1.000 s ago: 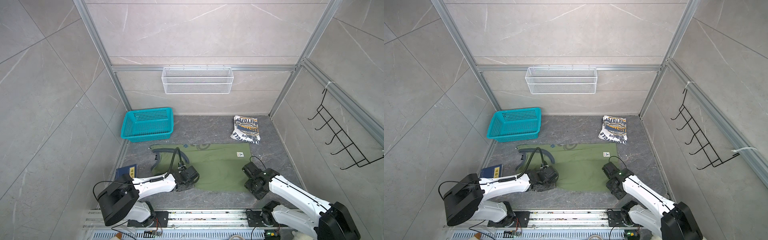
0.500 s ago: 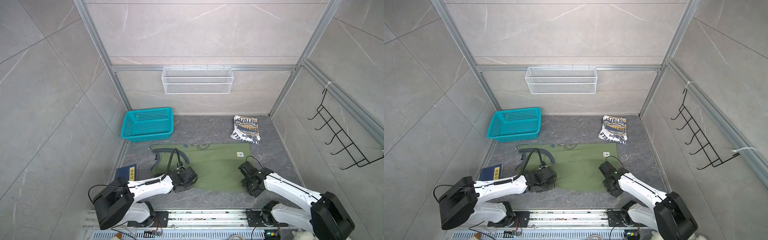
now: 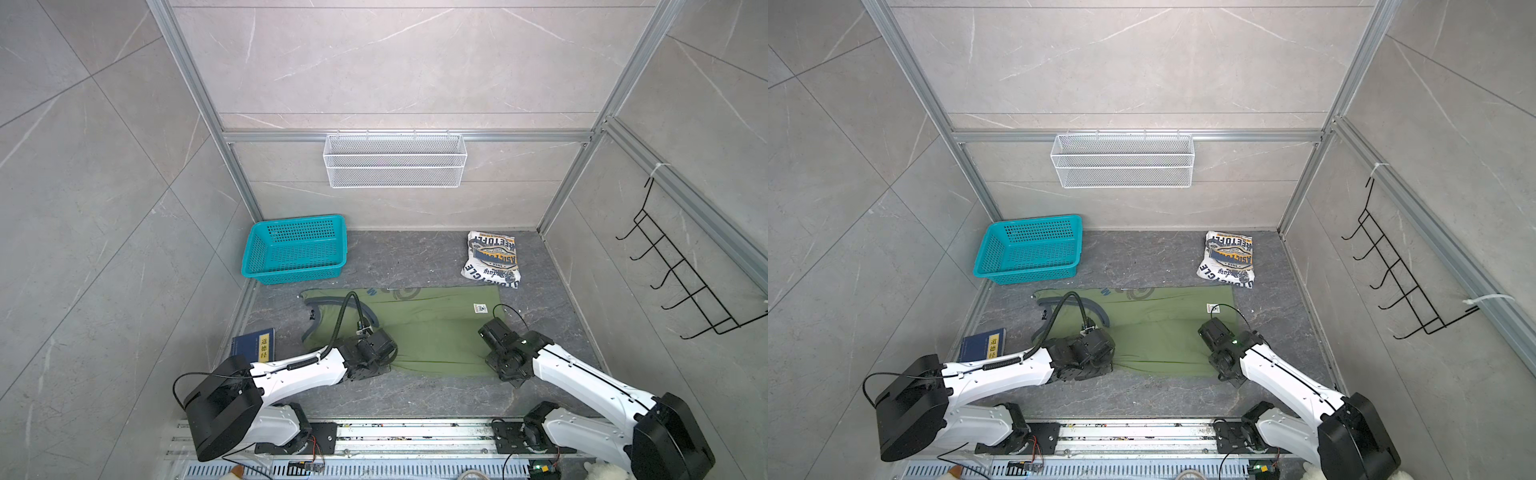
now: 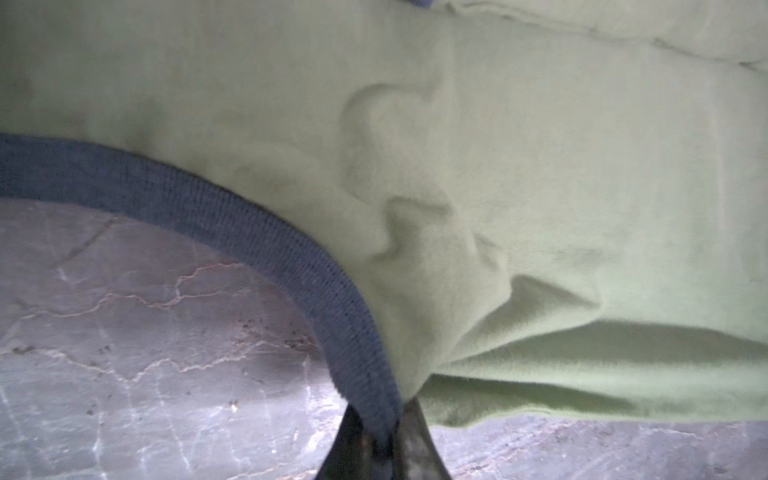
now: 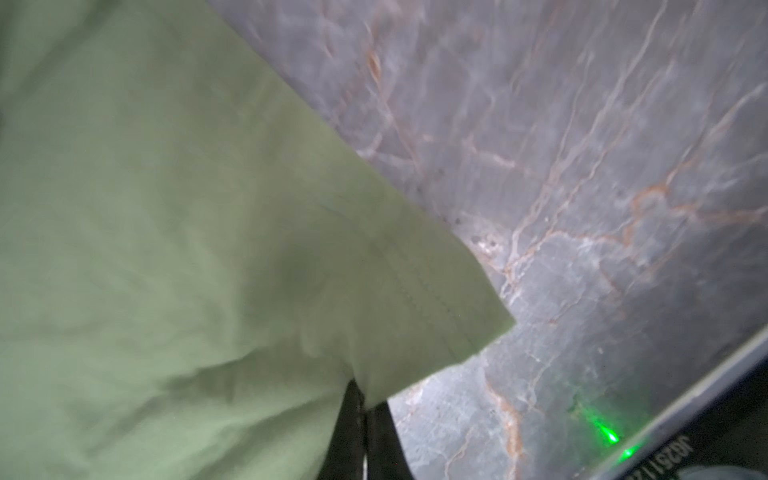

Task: Fold and stack the tank tops
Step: 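Hold the near edge with both grippers and lift it slightly, then fold the held near edge over toward the far edge with both grippers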

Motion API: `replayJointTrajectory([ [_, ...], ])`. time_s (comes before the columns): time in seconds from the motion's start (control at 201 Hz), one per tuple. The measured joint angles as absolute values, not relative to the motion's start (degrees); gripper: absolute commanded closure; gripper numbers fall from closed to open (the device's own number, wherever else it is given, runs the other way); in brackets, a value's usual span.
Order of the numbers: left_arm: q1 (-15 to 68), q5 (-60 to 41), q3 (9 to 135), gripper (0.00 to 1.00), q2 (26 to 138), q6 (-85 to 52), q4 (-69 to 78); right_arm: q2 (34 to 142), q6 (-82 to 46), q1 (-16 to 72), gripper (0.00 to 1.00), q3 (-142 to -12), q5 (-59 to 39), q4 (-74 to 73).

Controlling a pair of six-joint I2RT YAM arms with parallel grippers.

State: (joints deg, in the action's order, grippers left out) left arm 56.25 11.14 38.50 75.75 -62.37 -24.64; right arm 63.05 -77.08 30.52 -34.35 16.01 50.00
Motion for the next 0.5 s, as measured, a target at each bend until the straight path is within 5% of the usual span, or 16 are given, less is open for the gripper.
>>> replayJointTrajectory([
  [0.498,45.2,10.4,55.4,0.95,84.6,-52.2,-29.0,78.2,-56.4,24.5,1.0,-54.7,17.1,43.5],
])
